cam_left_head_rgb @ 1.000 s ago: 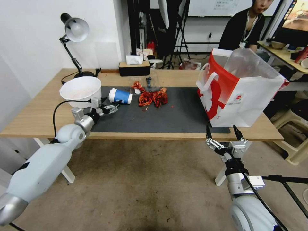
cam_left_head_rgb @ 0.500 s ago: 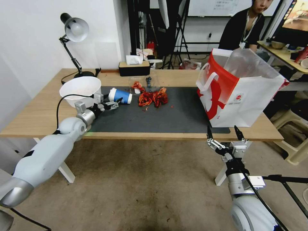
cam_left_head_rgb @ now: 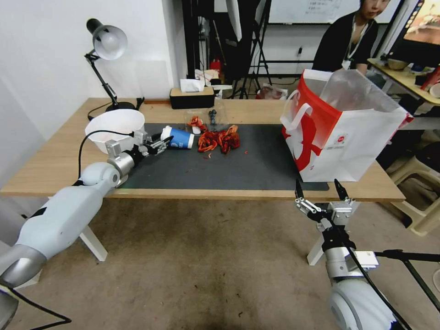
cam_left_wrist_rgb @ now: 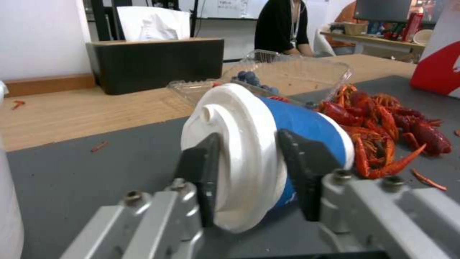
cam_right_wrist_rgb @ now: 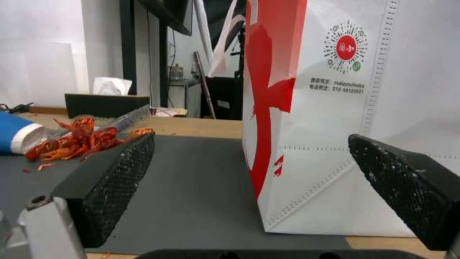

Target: Pick up the trash from the table and place it into the takeout bag.

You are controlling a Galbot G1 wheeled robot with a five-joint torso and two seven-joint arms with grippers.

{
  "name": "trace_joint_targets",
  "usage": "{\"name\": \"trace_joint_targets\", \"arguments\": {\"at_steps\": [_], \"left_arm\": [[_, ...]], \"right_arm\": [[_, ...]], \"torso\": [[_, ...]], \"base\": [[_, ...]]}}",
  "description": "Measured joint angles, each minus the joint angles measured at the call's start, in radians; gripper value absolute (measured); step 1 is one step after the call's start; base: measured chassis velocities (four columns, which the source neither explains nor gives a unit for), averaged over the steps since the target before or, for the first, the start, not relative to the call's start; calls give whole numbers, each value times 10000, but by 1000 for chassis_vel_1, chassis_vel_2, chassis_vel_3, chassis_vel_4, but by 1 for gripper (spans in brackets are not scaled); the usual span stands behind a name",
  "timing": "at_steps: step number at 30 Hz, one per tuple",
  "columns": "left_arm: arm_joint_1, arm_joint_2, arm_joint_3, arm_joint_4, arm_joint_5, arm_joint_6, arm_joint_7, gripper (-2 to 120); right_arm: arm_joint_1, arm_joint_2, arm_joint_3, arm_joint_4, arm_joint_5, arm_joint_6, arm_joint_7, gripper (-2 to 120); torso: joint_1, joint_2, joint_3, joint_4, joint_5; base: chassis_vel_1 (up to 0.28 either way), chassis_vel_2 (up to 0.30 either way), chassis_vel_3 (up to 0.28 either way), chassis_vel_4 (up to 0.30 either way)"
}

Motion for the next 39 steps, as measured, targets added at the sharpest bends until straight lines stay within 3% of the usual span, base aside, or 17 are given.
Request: {"name": "trace_joint_targets", "arguments": {"at_steps": [5, 27, 32, 39], "left_arm": [[21, 23, -4, 0, 12, 2, 97, 17], [-201, 11, -299, -200, 103, -272, 666, 17], [-825, -18, -193, -466, -113, -359, 769, 17], [-2552, -491, 818, -655, -937, -345, 805, 17]], "right_arm": [[-12, 2, 0, 19, 0, 1, 0, 100], [-85, 33, 16, 94, -33, 7, 7, 100], [-70, 37, 24, 90, -33, 7, 7, 100], [-65, 35, 32, 52, -32, 7, 9, 100]], "torso": [[0, 0, 0, -1, 0], [0, 1, 1, 0, -1], [1, 1, 1, 0, 0], [1, 1, 1, 0, 0]], "base": [[0, 0, 0, 0], [0, 0, 0, 0], [0, 0, 0, 0], [0, 0, 0, 0]]}}
